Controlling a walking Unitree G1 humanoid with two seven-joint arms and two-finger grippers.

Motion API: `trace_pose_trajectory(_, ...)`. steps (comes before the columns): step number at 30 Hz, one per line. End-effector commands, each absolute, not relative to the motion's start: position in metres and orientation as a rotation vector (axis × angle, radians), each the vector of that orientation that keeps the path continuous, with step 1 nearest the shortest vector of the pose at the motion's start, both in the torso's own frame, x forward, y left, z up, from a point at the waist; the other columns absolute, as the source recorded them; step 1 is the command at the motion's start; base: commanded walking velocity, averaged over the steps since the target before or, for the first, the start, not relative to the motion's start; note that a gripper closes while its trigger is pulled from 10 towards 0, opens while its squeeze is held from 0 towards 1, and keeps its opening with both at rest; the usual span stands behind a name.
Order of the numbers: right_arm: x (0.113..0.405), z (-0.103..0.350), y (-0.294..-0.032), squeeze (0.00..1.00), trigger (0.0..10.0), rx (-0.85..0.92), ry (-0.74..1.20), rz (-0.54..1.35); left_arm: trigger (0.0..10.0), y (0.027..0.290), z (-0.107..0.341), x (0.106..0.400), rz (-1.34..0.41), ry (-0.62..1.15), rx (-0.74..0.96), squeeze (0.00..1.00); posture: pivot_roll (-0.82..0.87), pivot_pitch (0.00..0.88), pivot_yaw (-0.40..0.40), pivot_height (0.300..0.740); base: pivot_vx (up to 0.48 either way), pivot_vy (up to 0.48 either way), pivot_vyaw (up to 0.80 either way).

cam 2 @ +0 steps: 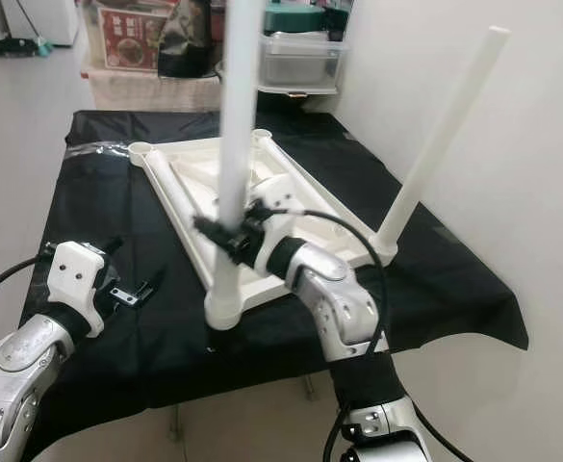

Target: Building children table

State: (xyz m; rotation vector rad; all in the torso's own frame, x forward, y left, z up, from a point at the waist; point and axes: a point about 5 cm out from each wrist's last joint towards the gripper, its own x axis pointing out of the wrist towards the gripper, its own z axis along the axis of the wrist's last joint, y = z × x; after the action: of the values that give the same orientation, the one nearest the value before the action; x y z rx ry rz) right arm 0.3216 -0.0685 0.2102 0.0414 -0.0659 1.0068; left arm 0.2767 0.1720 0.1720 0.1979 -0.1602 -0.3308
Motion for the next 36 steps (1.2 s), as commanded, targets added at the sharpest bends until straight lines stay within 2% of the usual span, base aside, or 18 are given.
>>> trace_pose_trajectory(1,0.321,0.194,-0.056,0.0,7.1,0.011,-0.018,1.067,10.0,0.168,0.171,0.276,-0.339,-0.163,0.199,0.0,0.13,0.0,-0.164,0.74,0.0,0.0,0.0)
trace_pose_trajectory(2,0.321,0.194,-0.056,0.0,7.1,0.011,-0.018,1.067,10.0,0.168,0.171,0.276,-0.339,-0.163,0.199,0.0,0.13,0.0,-0.164,0.74,0.0,0.0,0.0)
trace_pose_trajectory(3,0.324,0.19,-0.051,0.0,4.2,-0.011,-0.013,1.059,10.0,0.169,0.171,0.275,-0.336,-0.163,0.2,0.0,0.14,0.0,-0.168,0.74,0.0,0.0,0.0)
trace_pose_trajectory(4,0.324,0.19,-0.051,0.0,4.2,-0.011,-0.013,1.059,10.0,0.169,0.171,0.275,-0.336,-0.163,0.2,0.0,0.14,0.0,-0.168,0.74,0.0,0.0,0.0)
trace_pose_trajectory(5,0.33,0.186,-0.047,0.0,0.0,-0.035,0.008,1.009,10.0,0.17,0.171,0.275,-0.332,-0.162,0.203,0.0,0.14,0.0,-0.169,0.74,0.0,0.0,0.0)
trace_pose_trajectory(9,0.342,0.181,-0.049,0.0,0.0,-0.044,0.051,0.898,10.0,0.172,0.171,0.274,-0.327,-0.16,0.206,0.0,0.14,0.0,-0.17,0.74,0.0,0.0,0.0)
trace_pose_trajectory(11,0.361,0.171,-0.068,0.0,0.0,-0.053,0.141,0.597,10.0,0.173,0.171,0.274,-0.324,-0.158,0.208,0.0,0.14,0.0,-0.168,0.74,0.0,0.0,0.0)
trace_pose_trajectory(12,0.361,0.171,-0.068,0.0,0.0,-0.053,0.141,0.597,10.0,0.173,0.171,0.274,-0.324,-0.158,0.208,0.0,0.14,0.0,-0.168,0.74,0.0,0.0,0.0)
trace_pose_trajectory(15,0.368,0.14,-0.123,0.0,0.0,-0.013,0.275,0.047,10.0,0.171,0.17,0.275,-0.33,-0.158,0.205,0.0,0.12,0.0,-0.162,0.74,0.0,0.0,0.0)
trace_pose_trajectory(19,0.354,0.121,-0.132,0.0,0.0,0.022,0.342,-0.029,10.0,0.169,0.17,0.276,-0.337,-0.16,0.203,0.0,0.11,0.0,-0.148,0.74,0.0,0.0,0.0)
trace_pose_trajectory(20,0.349,0.119,-0.125,0.0,10.0,0.008,0.331,0.019,10.0,0.169,0.17,0.276,-0.341,-0.16,0.203,0.0,0.11,0.0,-0.143,0.74,0.0,0.0,0.0)
trace_pose_trajectory(24,0.344,0.122,-0.114,0.0,10.0,-0.018,0.279,0.087,10.0,0.169,0.17,0.277,-0.347,-0.159,0.205,0.0,0.1,0.0,-0.137,0.74,0.0,0.0,0.0)
trace_pose_trajectory(25,0.342,0.13,-0.108,0.43,10.0,-0.005,0.213,0.134,10.0,0.168,0.17,0.278,-0.353,-0.16,0.207,0.0,0.1,0.0,-0.128,0.74,0.0,0.0,0.0)
trace_pose_trajectory(28,0.341,0.136,-0.104,0.43,10.0,0.008,0.169,0.165,10.0,0.168,0.171,0.279,-0.356,-0.16,0.208,0.0,0.1,0.0,-0.128,0.74,0.0,0.0,0.0)
trace_pose_trajectory(29,0.341,0.142,-0.099,1.0,10.0,0.041,0.138,0.21,10.0,0.167,0.171,0.28,-0.36,-0.161,0.209,0.0,0.1,0.0,-0.127,0.74,0.0,0.0,0.0)
trace_pose_trajectory(30,0.343,0.153,-0.094,0.0,10.0,0.065,0.088,0.298,10.0,0.166,0.171,0.28,-0.362,-0.163,0.21,0.0,0.1,0.0,-0.128,0.74,0.0,0.0,0.0)
trace_pose_trajectory(34,0.343,0.164,-0.088,0.0,10.0,0.092,0.049,0.432,10.0,0.167,0.171,0.28,-0.362,-0.164,0.212,0.0,0.1,0.0,-0.13,0.74,0.0,0.0,0.0)
trace_pose_trajectory(36,0.331,0.191,-0.075,0.0,10.0,0.115,-0.048,0.774,10.0,0.167,0.171,0.279,-0.36,-0.164,0.214,0.0,0.11,0.0,-0.138,0.74,0.0,0.0,0.0)
